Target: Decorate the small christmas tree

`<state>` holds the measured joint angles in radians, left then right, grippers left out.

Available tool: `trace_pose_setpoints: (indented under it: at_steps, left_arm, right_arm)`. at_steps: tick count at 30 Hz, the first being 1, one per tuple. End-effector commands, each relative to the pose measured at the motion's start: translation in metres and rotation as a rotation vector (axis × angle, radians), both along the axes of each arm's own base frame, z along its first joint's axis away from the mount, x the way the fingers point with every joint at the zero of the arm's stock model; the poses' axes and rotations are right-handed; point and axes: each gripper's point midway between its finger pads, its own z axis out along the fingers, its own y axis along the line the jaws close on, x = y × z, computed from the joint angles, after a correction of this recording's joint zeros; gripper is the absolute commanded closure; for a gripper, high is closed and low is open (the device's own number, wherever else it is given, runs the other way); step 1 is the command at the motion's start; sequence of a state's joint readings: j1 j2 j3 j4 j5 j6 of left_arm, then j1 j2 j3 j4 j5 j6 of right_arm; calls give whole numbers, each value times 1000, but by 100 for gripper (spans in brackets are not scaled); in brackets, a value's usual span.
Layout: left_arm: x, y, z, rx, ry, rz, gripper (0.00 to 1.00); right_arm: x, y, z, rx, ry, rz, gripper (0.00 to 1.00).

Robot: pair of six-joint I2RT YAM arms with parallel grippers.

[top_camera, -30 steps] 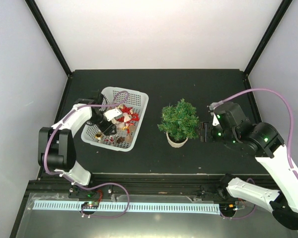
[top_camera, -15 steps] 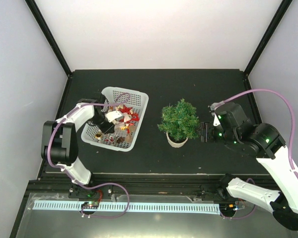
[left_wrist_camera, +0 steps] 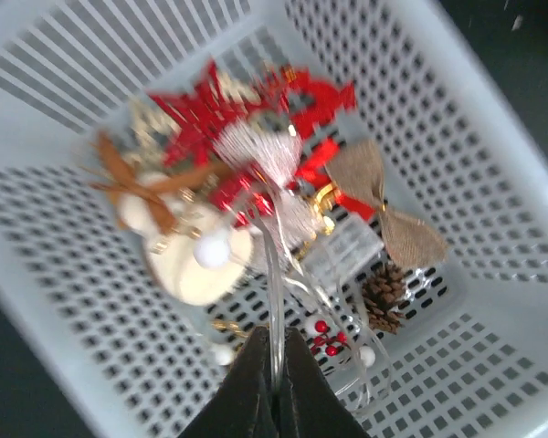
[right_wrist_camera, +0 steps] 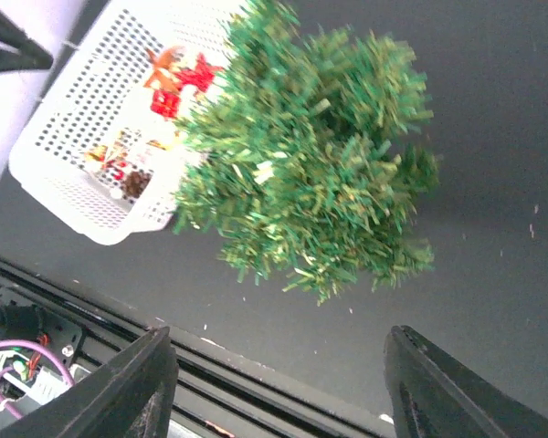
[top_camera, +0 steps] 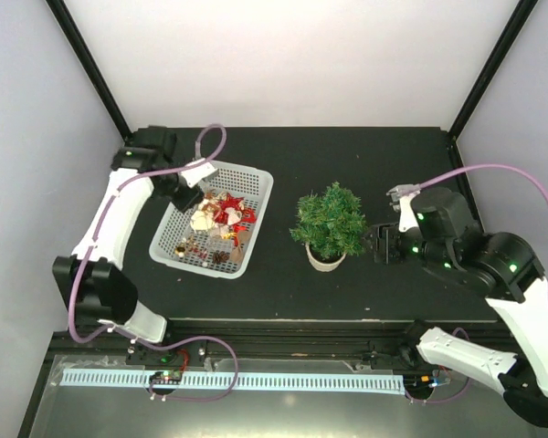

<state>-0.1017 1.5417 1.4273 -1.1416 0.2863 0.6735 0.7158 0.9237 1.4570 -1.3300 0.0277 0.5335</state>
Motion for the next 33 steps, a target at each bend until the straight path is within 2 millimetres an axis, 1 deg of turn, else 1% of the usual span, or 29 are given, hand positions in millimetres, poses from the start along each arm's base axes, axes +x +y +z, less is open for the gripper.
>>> trace_pose_setpoints:
  at_steps: [1, 2, 4, 6, 9, 11, 12, 15, 18, 20, 22, 24, 27, 28, 29, 31, 32, 33]
  left_arm:
    - [-33, -2, 80, -8, -37, -6, 98]
    - [-37, -1, 95, -2, -51, -8, 98]
    - [-47, 1, 115, 6, -69, -16, 98]
    - [-53, 7, 128, 47, -129, -15, 99]
    - [-60, 18, 147, 145, -226, -29, 98]
    - [-64, 23, 162, 173, -286, -19, 99]
    - [-66, 24, 170, 177, -315, -22, 98]
    - [-70, 22, 192, 169, -394, -36, 98]
    - [-73, 14, 211, 125, -453, -62, 98]
    - [-75, 5, 222, 78, -484, -93, 98]
    - [-77, -3, 232, 36, -508, -121, 98]
    - [-81, -10, 239, -2, -527, -151, 98]
    - [-83, -19, 252, -57, -570, -175, 98]
    - [-84, -22, 256, -75, -583, -184, 98]
    - [-86, -24, 259, -94, -588, -191, 98]
    - [-88, -30, 263, -134, -585, -201, 99]
    - [-89, -33, 263, -151, -578, -210, 99]
    - [-90, -36, 263, -166, -571, -216, 98]
  right_arm:
    - [-8, 3, 42, 37, -162, 121, 35]
    - [-9, 4, 46, 41, -178, 139, 33]
    - [-12, 10, 50, 59, -189, 185, 32]
    - [-14, 19, 50, 92, -198, 227, 32]
    - [-15, 36, 44, 154, -196, 286, 31]
    - [-13, 48, 40, 189, -179, 306, 31]
    - [-12, 55, 44, 213, -176, 321, 31]
    - [-15, 80, 63, 264, -200, 375, 30]
    - [-18, 114, 75, 188, -240, 423, 29]
    - [-17, 143, 74, 145, -230, 445, 28]
    - [-13, 174, 69, 132, -215, 452, 28]
    - [-7, 202, 70, 153, -205, 452, 27]
    - [2, 242, 74, 189, -184, 458, 27]
    - [6, 253, 78, 196, -189, 461, 27]
    - [12, 267, 72, 176, -180, 459, 26]
    - [23, 283, 75, 155, -194, 444, 23]
    - [29, 291, 72, 137, -198, 435, 20]
    - [35, 297, 74, 131, -209, 425, 17]
